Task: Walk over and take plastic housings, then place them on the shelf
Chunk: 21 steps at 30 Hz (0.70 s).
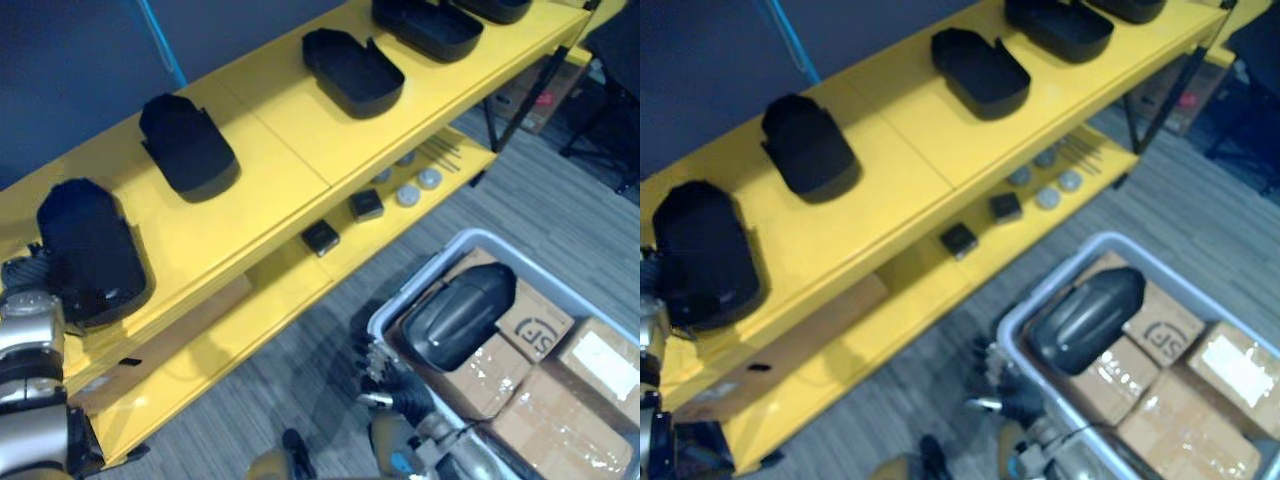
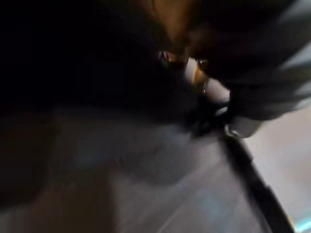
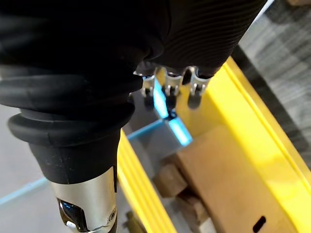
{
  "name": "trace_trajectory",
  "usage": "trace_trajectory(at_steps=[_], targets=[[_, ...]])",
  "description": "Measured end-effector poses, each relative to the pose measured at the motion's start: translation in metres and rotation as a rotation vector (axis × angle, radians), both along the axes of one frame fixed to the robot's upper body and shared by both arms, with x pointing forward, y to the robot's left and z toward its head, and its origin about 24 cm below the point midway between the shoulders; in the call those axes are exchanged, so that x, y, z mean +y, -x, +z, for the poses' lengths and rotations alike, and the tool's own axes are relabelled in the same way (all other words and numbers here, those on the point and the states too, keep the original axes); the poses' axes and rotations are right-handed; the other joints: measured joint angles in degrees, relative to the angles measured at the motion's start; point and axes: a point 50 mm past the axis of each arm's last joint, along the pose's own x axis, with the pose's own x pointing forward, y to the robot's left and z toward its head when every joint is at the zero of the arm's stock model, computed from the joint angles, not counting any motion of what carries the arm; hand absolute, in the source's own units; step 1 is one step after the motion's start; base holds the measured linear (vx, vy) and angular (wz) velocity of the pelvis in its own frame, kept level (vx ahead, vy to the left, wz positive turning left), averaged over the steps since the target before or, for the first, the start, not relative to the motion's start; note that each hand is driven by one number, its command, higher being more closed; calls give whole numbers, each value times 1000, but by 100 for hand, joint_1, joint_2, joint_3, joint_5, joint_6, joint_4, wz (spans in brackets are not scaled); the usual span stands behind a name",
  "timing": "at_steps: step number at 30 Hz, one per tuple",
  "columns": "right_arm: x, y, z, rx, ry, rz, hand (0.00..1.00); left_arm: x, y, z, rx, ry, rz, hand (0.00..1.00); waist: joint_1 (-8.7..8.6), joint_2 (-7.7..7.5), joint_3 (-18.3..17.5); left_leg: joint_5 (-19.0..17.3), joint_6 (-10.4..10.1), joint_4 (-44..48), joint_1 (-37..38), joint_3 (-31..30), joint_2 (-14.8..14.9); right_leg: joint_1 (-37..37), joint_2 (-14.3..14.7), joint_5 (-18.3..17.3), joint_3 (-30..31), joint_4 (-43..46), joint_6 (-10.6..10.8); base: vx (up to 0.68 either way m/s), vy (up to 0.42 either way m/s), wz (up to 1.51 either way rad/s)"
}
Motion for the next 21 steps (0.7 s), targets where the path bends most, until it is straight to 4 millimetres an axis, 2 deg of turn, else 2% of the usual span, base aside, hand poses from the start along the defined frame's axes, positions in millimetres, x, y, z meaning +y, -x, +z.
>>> trace_trajectory(at_steps=[9, 14, 15, 16, 18, 19, 21], targets=[[1, 5, -4, 25, -1, -19, 0, 5, 4, 7, -25, -50, 78, 0, -5, -26, 114, -75, -11, 150, -56, -72, 22, 22, -2, -10, -32, 14, 8, 0, -4, 1], [5, 11, -6, 37, -23, -21, 0, 4, 2, 17, -206, -33, 139, 0, -16, -32, 113, -117, 1, 223, -99, -118, 42, 76, -6, 12, -111, -22, 41, 18, 1, 8], [7, 12, -8, 37, -37, -36, 0, 1, -4, 29, -324, -22, 129, 0, -13, -37, 110, -117, 2, 222, -89, -211, 42, 137, -10, 12, -161, -52, 41, 23, -1, 14], [7, 12, -9, 36, -40, -41, 0, 0, -5, 32, -349, -25, 122, 0, -9, -38, 110, -117, 2, 221, -89, -231, 41, 149, -11, 12, -170, -62, 41, 19, -2, 20], [9, 13, -11, 22, -51, -62, 0, -9, -12, 59, -567, -61, 45, 0, 8, -54, 101, -117, 2, 203, -82, -275, 40, 216, -22, 20, -238, -141, 47, 14, 2, 13], [9, 13, -11, 17, -53, -67, 0, -13, -13, 66, -614, -76, 17, 0, 19, -58, 99, -117, 2, 192, -82, -293, 39, 236, -25, 30, -254, -175, 46, 28, 0, 11], [11, 13, -11, -9, -54, -80, 0, -32, -10, 86, -763, -167, -119, 0, 37, -65, 90, -112, 1, 102, 29, -345, 39, 450, -24, 123, -291, -439, 49, 52, 4, 6]])
